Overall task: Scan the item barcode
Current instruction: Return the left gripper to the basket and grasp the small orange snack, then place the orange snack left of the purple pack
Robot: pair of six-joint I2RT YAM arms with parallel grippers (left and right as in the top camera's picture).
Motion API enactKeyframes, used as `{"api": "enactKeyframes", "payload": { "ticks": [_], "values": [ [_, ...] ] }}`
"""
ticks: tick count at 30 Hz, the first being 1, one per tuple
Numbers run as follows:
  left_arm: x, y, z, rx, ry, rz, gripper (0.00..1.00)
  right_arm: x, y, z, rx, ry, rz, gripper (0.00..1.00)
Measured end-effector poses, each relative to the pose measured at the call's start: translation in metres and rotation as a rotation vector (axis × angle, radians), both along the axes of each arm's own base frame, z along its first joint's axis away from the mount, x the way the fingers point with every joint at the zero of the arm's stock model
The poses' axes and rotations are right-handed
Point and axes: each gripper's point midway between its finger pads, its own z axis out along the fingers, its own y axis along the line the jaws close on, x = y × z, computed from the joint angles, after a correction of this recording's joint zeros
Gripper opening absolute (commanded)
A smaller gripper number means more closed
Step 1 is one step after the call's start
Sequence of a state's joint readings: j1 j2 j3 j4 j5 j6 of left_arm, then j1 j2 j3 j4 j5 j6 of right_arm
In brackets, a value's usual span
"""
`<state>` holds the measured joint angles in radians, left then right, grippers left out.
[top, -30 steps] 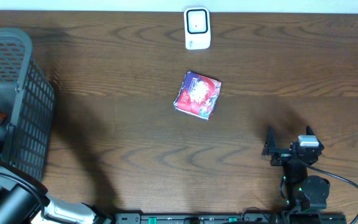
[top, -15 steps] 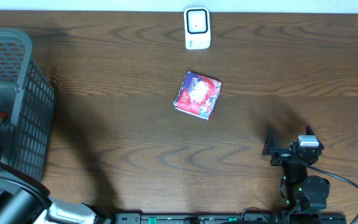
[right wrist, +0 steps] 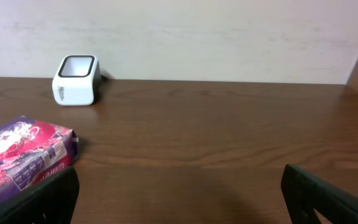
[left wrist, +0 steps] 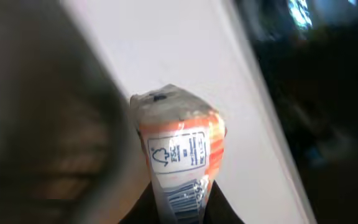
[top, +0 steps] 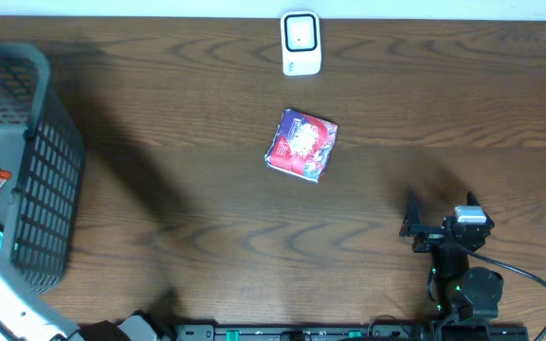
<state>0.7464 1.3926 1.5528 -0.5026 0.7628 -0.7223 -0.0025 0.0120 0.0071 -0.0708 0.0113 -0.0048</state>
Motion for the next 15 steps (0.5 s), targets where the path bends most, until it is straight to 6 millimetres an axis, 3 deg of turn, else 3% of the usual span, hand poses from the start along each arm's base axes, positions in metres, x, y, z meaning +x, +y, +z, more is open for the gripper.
{"api": "enactKeyframes", "payload": {
  "ticks": [4,9,12,15],
  "values": [
    [0.028,-0.074,0.011,0.021,-0.052,-0.233,0.07,0.000,0.000,0.000,0.000,0.000,0.000,0.99],
    [0.029,-0.141,0.015,0.125,-0.057,-0.397,0.07,0.000,0.000,0.000,0.000,0.000,0.000,0.99],
    [0.013,-0.201,-0.001,0.183,0.010,-0.555,0.07,0.000,0.000,0.000,0.000,0.000,0.000,0.99],
    [0.001,-0.254,-0.036,0.253,0.139,-0.675,0.08,0.000,0.000,0.000,0.000,0.000,0.000,0.99]
  ]
}}
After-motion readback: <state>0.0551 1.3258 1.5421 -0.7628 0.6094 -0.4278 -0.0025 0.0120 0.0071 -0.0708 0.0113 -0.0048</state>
